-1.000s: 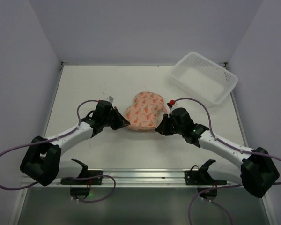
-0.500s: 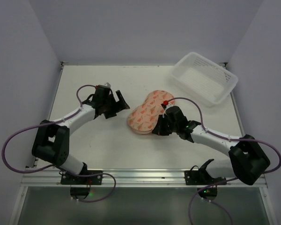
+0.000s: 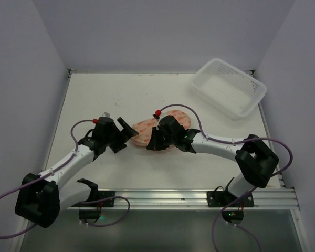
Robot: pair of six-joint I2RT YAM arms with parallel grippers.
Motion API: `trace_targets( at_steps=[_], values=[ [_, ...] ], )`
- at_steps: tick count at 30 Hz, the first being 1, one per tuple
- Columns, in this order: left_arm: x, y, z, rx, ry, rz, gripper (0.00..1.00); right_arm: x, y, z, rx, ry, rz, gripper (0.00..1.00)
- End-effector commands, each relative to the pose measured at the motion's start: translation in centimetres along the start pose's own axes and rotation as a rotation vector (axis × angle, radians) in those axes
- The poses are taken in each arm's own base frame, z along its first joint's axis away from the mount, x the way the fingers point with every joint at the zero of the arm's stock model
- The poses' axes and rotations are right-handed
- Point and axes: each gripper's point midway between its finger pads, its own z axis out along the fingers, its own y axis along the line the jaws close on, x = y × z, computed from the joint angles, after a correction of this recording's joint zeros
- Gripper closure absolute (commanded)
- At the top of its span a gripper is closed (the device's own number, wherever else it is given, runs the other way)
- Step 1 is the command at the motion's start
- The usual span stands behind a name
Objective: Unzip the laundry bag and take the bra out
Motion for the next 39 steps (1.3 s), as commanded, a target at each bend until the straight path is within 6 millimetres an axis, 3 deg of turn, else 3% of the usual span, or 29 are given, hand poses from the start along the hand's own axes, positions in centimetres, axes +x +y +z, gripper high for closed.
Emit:
trace_targets(
  at_steps=[1, 5, 8, 11, 12, 13, 14, 17, 19, 20, 21, 22, 24, 27, 31, 33, 34, 35, 36, 37, 39],
  values=[
    [1.3, -0.7, 0.9, 0.038, 0.024, -0.081, 0.00, -1.2, 1.8, 0.7, -0.041, -0.020, -0.008, 1.00],
    [2.2, -1.8, 1.9, 0.052, 0.050, -0.074, 0.02, -1.4, 2.3, 0.9, -0.051, -0.019, -0.018, 1.00],
    [2.3, -2.3, 2.4, 0.046, 0.033, -0.059, 0.09, -1.4, 2.3, 0.9, -0.048, -0.018, -0.022, 1.00],
    [2.4, -1.6, 3.0, 0.017, 0.031, -0.051, 0.33, -1.3, 1.7, 0.6, -0.023, -0.024, -0.024, 1.00],
    [2.5, -1.3, 3.1, 0.005, 0.033, -0.050, 0.52, -1.1, 1.5, 0.4, -0.018, -0.022, -0.024, 1.00],
    [2.7, -0.7, 3.3, -0.013, 0.039, -0.051, 0.62, -0.6, 0.8, 0.2, -0.002, -0.016, -0.029, 1.00],
    [2.7, -0.5, 3.4, -0.017, 0.040, -0.050, 0.81, -0.8, 0.4, -0.3, 0.017, -0.038, -0.034, 1.00],
    [2.4, 0.4, 3.5, -0.044, 0.034, -0.031, 1.00, 0.1, -2.3, -1.2, 0.091, -0.038, -0.041, 1.00],
    [1.5, 1.2, 3.4, -0.066, 0.019, -0.014, 1.00, -0.8, -4.1, -2.4, 0.127, -0.078, -0.027, 1.00],
    [1.0, 1.2, 3.4, -0.069, 0.012, -0.003, 1.00, 0.2, -6.0, -2.9, 0.165, -0.065, -0.010, 1.00],
    [0.3, 1.9, 3.2, -0.090, -0.001, -0.004, 1.00, -1.1, -7.5, -4.2, 0.188, -0.110, 0.025, 1.00],
    [-0.2, 2.2, 3.1, -0.098, -0.009, 0.036, 1.00, -0.5, -9.4, -4.8, 0.224, -0.105, 0.048, 1.00],
    [-1.5, 2.9, 3.0, -0.126, -0.019, 0.054, 1.00, -1.2, -12.6, -6.6, 0.295, -0.145, 0.102, 1.00],
    [-3.2, 3.8, 3.1, -0.161, -0.009, 0.115, 1.00, -1.9, -15.2, -9.2, 0.374, -0.196, 0.120, 1.00],
    [-5.8, 3.4, 4.0, -0.170, -0.010, 0.209, 1.00, -2.1, -15.3, -10.4, 0.379, -0.215, 0.112, 1.00],
    [-6.7, 3.1, 5.4, -0.173, 0.010, 0.219, 1.00, -1.9, -14.0, -9.8, 0.299, -0.204, 0.118, 1.00],
    [-8.2, 0.8, 5.9, -0.134, -0.006, 0.245, 1.00, -1.4, -13.6, -9.4, 0.272, -0.191, 0.138, 1.00],
    [-8.5, -0.2, 6.5, -0.108, 0.014, 0.252, 1.00, -1.2, -12.9, -9.0, 0.231, -0.178, 0.144, 1.00],
    [-8.4, 0.1, 8.0, -0.124, 0.053, 0.249, 0.99, -0.9, -12.2, -8.6, 0.208, -0.166, 0.145, 1.00],
    [-9.6, -2.1, 8.7, -0.078, 0.048, 0.254, 0.97, -0.7, -11.6, -8.3, 0.188, -0.160, 0.167, 1.00],
    [-9.7, -1.8, 10.6, -0.097, 0.093, 0.227, 0.81, -0.2, -9.9, -7.1, 0.125, -0.134, 0.173, 1.00]
  ],
)
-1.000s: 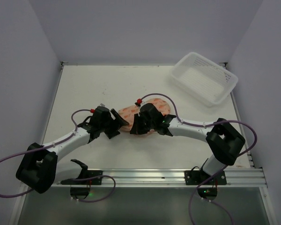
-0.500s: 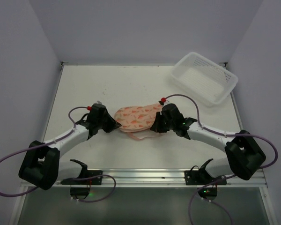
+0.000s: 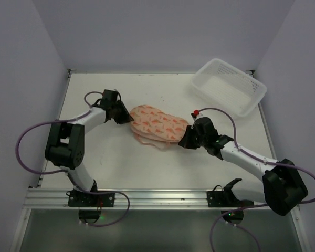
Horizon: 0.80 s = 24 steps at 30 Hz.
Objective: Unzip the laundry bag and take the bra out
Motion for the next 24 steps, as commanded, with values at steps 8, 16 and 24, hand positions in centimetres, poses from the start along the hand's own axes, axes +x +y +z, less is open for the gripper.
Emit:
trace_targets(
  at_steps=[8, 16, 24],
  values=[
    [-2.5, -1.7, -0.2, 0.056, -0.021, -0.092, 0.02, 1.0, 10.9, 3.2, -0.254, 0.075, -0.023, 1.00],
    [1.8, 0.0, -5.1, 0.131, -0.061, -0.230, 0.00, 0.9, 15.4, 5.4, -0.340, 0.123, -0.081, 1.00],
    [6.9, -3.5, -5.4, 0.242, -0.020, -0.193, 0.03, 2.1, 16.1, 6.3, -0.359, 0.168, -0.112, 1.00]
  ],
)
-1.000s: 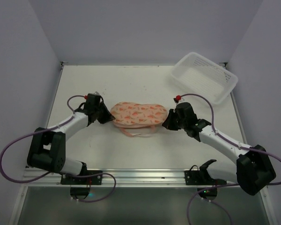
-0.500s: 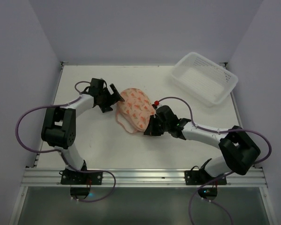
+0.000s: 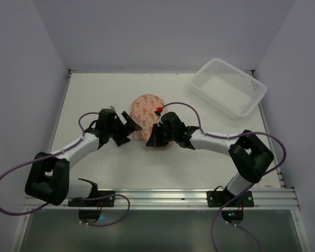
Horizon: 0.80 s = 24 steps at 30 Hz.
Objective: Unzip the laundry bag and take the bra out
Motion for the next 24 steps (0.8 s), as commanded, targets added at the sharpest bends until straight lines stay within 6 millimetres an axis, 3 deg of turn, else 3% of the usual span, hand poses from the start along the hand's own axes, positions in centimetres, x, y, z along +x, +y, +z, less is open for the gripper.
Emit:
trace_targets(
  at_steps=[1, 7, 9, 13, 14, 15, 16, 18, 19, 21, 22, 24],
  values=[
    [0.8, -2.6, 0.4, 0.089, -0.012, -0.016, 0.04, -1.1, 2.2, 0.1, -0.074, -0.017, -0.037, 1.00],
    [2.5, -3.2, 2.1, 0.069, 0.019, 0.021, 0.14, -1.3, 2.3, 0.0, -0.071, -0.021, -0.044, 1.00],
    [3.2, -2.8, 2.8, 0.046, 0.037, 0.021, 0.25, -1.2, 2.3, -0.1, -0.069, -0.020, -0.045, 1.00],
    [3.7, -1.8, 3.4, 0.015, 0.054, 0.017, 0.68, -0.8, 1.5, -0.9, -0.040, -0.027, -0.051, 1.00],
    [3.7, -1.7, 3.4, 0.014, 0.050, 0.021, 0.89, -0.7, 0.9, -1.1, -0.014, -0.029, -0.050, 1.00],
    [3.5, -1.8, 3.3, 0.015, 0.041, 0.036, 0.96, -0.5, 0.4, -1.4, 0.003, -0.030, -0.053, 1.00],
    [3.1, -1.8, 3.3, 0.011, 0.029, 0.045, 1.00, 0.4, -0.7, -1.6, 0.030, -0.017, -0.055, 1.00],
    [2.5, -1.1, 3.2, -0.013, 0.025, 0.063, 1.00, 0.3, -2.2, -2.7, 0.066, -0.044, -0.047, 1.00],
    [2.1, -1.0, 3.0, -0.014, 0.028, 0.066, 1.00, 1.7, -4.4, -3.2, 0.110, -0.021, -0.027, 1.00],
    [0.9, 0.2, 2.9, -0.032, 0.026, 0.081, 1.00, 1.4, -7.1, -5.2, 0.159, -0.049, 0.026, 1.00],
    [0.6, 0.4, 2.8, -0.030, 0.041, 0.084, 1.00, 2.8, -9.3, -5.9, 0.193, -0.030, 0.059, 1.00],
    [-0.8, 1.4, 3.0, -0.040, 0.051, 0.120, 1.00, 2.2, -10.9, -7.8, 0.209, -0.073, 0.092, 1.00]
  ],
)
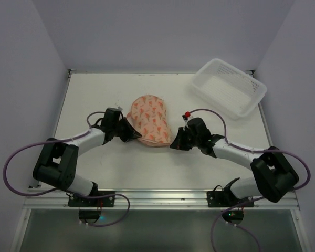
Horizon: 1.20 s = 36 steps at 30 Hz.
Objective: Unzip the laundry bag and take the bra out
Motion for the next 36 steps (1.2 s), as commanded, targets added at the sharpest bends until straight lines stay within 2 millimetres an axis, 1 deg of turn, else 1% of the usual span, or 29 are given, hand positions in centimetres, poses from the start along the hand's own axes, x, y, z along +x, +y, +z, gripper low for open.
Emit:
trace_targets(
  at_steps=[1, 2, 3, 5, 6, 7, 8, 9, 10, 11, 12, 13, 14, 15, 16, 17, 18, 19, 20, 21, 22, 23, 25, 26, 30, 32, 33, 34, 36],
  values=[
    [-3.1, 1.6, -0.1, -0.031, -0.011, 0.102, 1.00, 0.4, -4.5, -2.5, 0.096, -0.028, 0.014, 1.00],
    [-4.3, 0.8, -0.2, -0.025, -0.015, 0.127, 1.00, 0.6, -4.5, -2.9, 0.099, -0.024, 0.001, 1.00],
    [-4.5, 1.3, 0.6, -0.042, 0.014, 0.176, 1.00, 0.4, -4.2, -3.2, 0.089, -0.034, -0.012, 1.00],
    [-5.1, 0.5, 1.2, -0.043, 0.046, 0.212, 0.99, 0.1, -2.7, -3.2, 0.024, -0.028, -0.022, 1.00],
    [-6.2, -0.6, 1.9, -0.026, 0.044, 0.231, 0.96, 0.1, -2.4, -2.9, 0.011, -0.023, -0.016, 1.00],
    [-6.6, -1.3, 2.2, -0.010, 0.047, 0.233, 0.91, -0.5, -1.8, -2.7, -0.004, -0.030, -0.004, 1.00],
    [-7.1, -1.8, 2.5, -0.004, 0.041, 0.232, 0.75, -0.9, -1.0, -2.5, -0.029, -0.038, -0.007, 1.00],
    [-7.9, -2.8, 2.7, 0.007, 0.030, 0.220, 0.66, -0.9, -0.4, -2.1, -0.040, -0.031, -0.007, 1.00],
    [-8.4, -3.1, 2.7, 0.005, 0.015, 0.213, 0.40, -1.2, 0.1, -1.5, -0.040, -0.019, 0.011, 1.00],
    [-8.6, -3.2, 2.6, -0.006, 0.009, 0.196, 0.22, -1.8, 1.1, -1.0, -0.068, -0.038, 0.001, 1.00],
    [-9.0, -3.5, 2.2, -0.010, -0.010, 0.174, 0.11, -1.9, 1.6, -0.6, -0.074, -0.035, 0.003, 1.00],
    [-9.2, -3.1, 2.0, -0.030, -0.026, 0.159, 0.00, -2.8, 2.7, -0.3, -0.093, -0.045, 0.006, 1.00],
    [-9.2, -2.8, 1.6, -0.045, -0.032, 0.144, 0.00, -2.5, 3.0, 0.6, -0.091, -0.027, 0.000, 1.00],
    [-9.2, -3.0, 0.7, -0.040, -0.052, 0.123, 0.00, -2.7, 3.5, 0.9, -0.097, -0.025, -0.007, 1.00],
    [-8.4, -1.5, 0.5, -0.071, -0.048, 0.094, 0.00, -3.5, 4.7, 1.2, -0.113, -0.036, -0.019, 1.00],
    [-8.4, -2.1, -0.6, -0.037, -0.079, 0.090, 0.00, -3.0, 5.0, 1.9, -0.111, -0.015, -0.027, 1.00],
    [-7.8, -1.9, -0.9, -0.027, -0.083, 0.049, 0.00, -3.0, 5.5, 2.2, -0.118, -0.010, -0.035, 1.00],
    [-7.0, -1.8, -1.2, -0.006, -0.072, 0.030, 0.00, -3.6, 6.6, 2.3, -0.135, -0.019, -0.045, 1.00],
    [-5.4, -0.6, -1.0, -0.001, -0.053, 0.008, 0.00, -3.2, 7.0, 2.9, -0.137, -0.004, -0.053, 1.00],
    [-4.8, -1.2, -1.6, 0.035, -0.055, -0.014, 0.00, -3.2, 7.4, 3.1, -0.146, 0.002, -0.058, 1.00],
    [-4.0, -1.3, -1.7, 0.056, -0.038, -0.022, 0.00, -3.6, 8.1, 3.2, -0.157, -0.003, -0.066, 1.00],
    [-2.7, -1.4, -1.6, 0.071, -0.024, -0.025, 0.00, -3.3, 8.1, 3.6, -0.155, 0.008, -0.068, 1.00],
    [-1.9, -1.8, -1.5, 0.081, -0.026, -0.020, 0.00, -3.3, 8.5, 3.7, -0.163, 0.012, -0.073, 1.00],
    [-1.1, -2.1, -1.2, 0.088, -0.018, -0.006, 0.00, -3.4, 8.5, 3.7, -0.165, 0.012, -0.073, 1.00],
    [0.0, -2.6, -0.4, 0.078, -0.024, -0.007, 0.07, -3.2, 8.7, 3.8, -0.172, 0.019, -0.077, 1.00],
    [0.4, -2.1, 0.2, 0.055, -0.015, -0.010, 0.18, -3.1, 8.9, 3.8, -0.174, 0.022, -0.078, 1.00],
    [0.4, -2.0, 0.3, 0.048, -0.014, -0.011, 0.24, -2.8, 8.6, 3.9, -0.168, 0.029, -0.075, 1.00],
    [0.4, -1.7, 0.4, 0.039, -0.017, -0.012, 0.42, -2.7, 8.6, 3.7, -0.167, 0.028, -0.076, 1.00],
    [0.4, -1.3, 0.6, 0.027, -0.024, -0.016, 0.63, -2.5, 8.1, 3.5, -0.152, 0.023, -0.081, 1.00]
  ],
)
